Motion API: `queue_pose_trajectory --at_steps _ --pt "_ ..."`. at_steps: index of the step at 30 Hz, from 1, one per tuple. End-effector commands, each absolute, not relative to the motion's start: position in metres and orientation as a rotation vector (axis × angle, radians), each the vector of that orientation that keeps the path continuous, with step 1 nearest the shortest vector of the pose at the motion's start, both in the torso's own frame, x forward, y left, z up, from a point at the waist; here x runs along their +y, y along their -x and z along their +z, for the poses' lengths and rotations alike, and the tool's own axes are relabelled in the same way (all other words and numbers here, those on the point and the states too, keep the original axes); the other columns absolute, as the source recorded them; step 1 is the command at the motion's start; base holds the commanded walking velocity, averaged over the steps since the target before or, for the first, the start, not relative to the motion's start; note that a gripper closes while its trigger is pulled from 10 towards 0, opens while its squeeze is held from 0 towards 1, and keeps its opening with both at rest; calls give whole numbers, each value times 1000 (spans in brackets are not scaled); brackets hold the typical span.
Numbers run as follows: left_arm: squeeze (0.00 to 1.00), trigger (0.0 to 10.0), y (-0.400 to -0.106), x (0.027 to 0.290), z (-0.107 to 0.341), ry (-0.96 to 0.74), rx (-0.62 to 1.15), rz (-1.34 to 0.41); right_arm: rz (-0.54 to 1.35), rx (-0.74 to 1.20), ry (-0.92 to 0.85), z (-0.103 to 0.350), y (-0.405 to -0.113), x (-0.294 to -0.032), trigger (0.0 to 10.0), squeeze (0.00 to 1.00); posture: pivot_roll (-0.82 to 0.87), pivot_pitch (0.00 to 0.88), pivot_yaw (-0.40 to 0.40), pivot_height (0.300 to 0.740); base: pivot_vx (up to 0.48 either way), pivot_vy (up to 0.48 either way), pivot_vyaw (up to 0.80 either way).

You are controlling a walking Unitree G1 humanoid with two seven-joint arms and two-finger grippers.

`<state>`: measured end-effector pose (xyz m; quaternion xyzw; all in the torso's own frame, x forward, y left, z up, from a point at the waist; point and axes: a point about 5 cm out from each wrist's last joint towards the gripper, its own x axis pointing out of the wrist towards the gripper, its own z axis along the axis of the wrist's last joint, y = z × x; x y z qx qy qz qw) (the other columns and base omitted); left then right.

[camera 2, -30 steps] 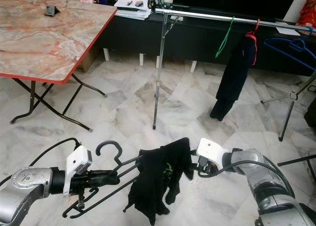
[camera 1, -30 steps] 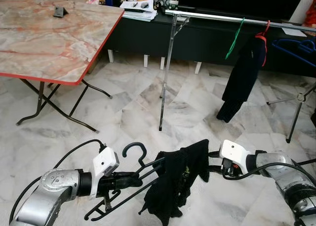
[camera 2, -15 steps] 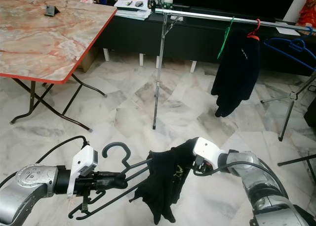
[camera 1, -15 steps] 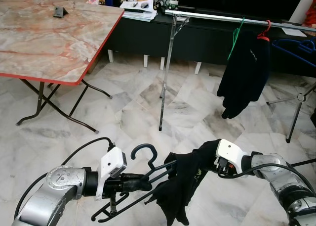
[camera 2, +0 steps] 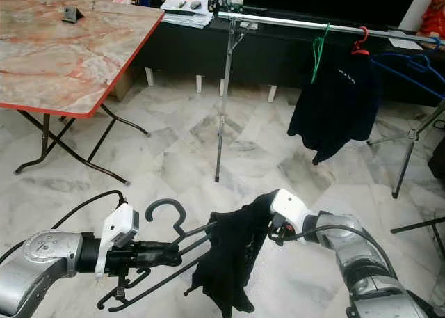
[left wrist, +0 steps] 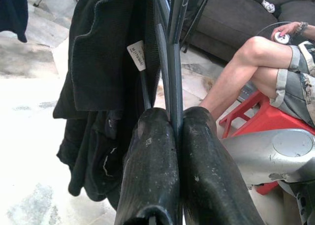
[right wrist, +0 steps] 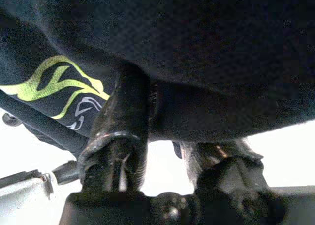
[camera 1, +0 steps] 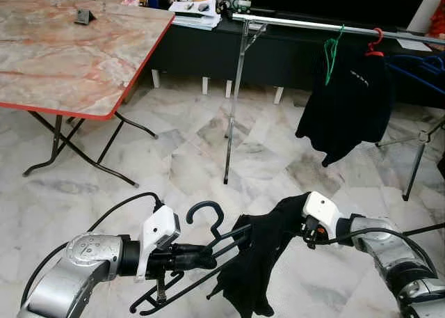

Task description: Hang hanger

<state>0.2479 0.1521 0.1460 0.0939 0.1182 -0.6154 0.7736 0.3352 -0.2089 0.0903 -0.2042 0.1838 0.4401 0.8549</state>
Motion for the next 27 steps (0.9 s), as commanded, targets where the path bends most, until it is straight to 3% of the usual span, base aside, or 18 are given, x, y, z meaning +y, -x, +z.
queue_pose_trajectory --at_steps 1,27 --pt "0 0 -245 141 159 -202 189 -1401 918 390 397 89 -334 -211 0 0 95 165 -104 740 0 0 0" --pt "0 0 -245 142 160 -196 188 -1397 933 381 337 89 -333 -209 0 0 94 172 -104 740 0 0 0"
